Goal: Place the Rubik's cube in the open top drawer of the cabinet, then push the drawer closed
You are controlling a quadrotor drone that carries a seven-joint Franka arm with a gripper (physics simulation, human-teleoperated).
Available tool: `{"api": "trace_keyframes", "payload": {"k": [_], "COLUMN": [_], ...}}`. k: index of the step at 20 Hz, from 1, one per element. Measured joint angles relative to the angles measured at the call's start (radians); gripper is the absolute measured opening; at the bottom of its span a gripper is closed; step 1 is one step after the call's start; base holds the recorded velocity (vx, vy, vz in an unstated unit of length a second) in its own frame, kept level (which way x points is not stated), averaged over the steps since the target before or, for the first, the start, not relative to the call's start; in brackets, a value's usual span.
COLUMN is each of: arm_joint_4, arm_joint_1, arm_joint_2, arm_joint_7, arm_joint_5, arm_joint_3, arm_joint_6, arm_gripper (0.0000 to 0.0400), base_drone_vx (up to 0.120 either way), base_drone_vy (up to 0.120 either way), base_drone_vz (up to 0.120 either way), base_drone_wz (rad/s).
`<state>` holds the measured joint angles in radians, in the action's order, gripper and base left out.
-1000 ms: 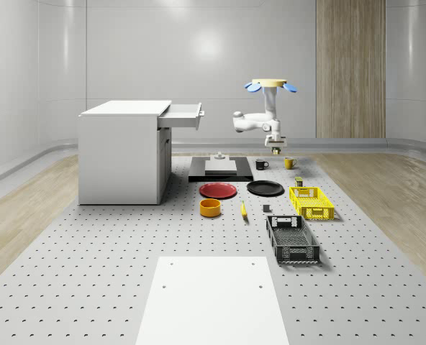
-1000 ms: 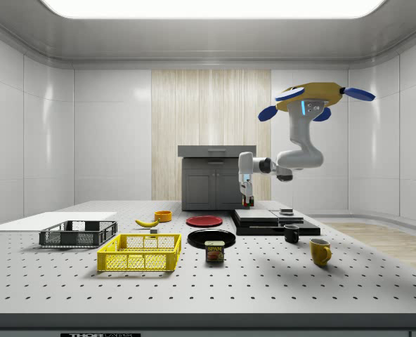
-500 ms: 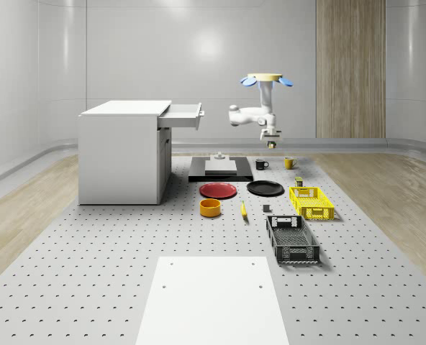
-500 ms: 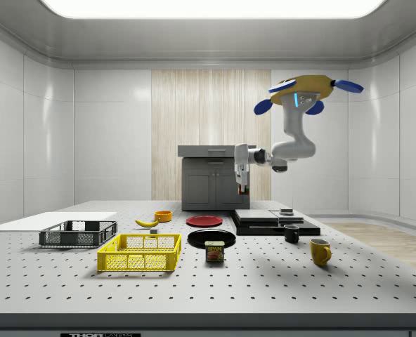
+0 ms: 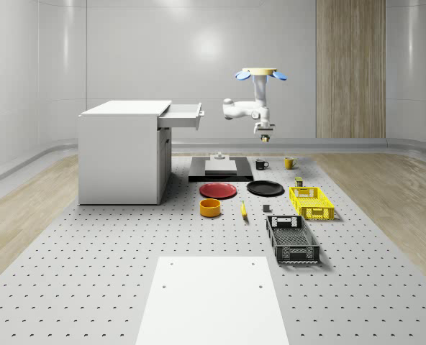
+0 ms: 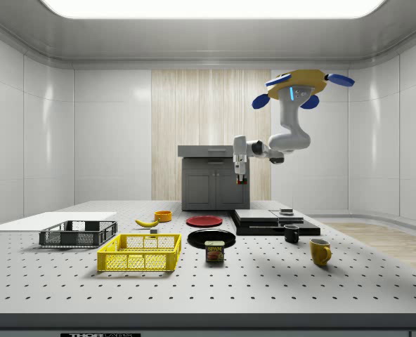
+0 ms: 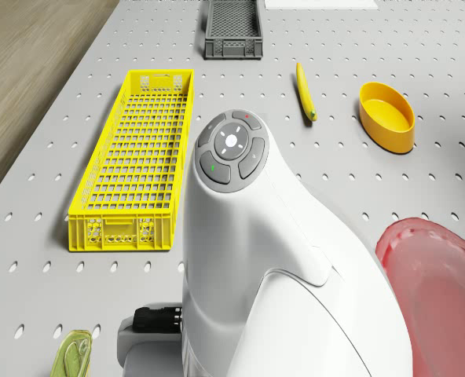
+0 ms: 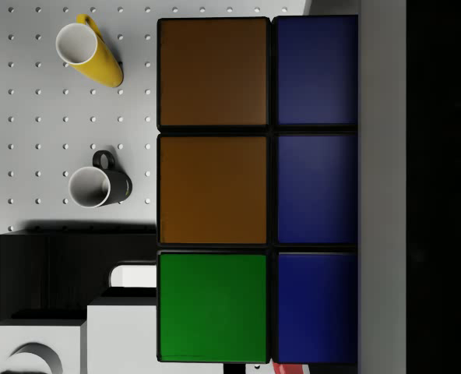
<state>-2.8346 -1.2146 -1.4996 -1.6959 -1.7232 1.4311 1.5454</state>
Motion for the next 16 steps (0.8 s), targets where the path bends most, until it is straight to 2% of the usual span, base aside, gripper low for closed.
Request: {"api": "trace_keyframes", "payload": {"k": [16], "arm_joint_4": [0.001], "arm_joint_1": [-0.005], "arm_joint_2": [-0.031], "arm_joint_7": [-0.004], "arm_joint_5": [0.012], "arm_joint_3": [0.003], "arm_joint_6": [0.029], "arm_gripper": [0.0325], "base_drone_vx": [0.0], "base_drone_vy": [-0.12], "base_drone_vz": [0.12], "base_drone_wz": [0.0]}}
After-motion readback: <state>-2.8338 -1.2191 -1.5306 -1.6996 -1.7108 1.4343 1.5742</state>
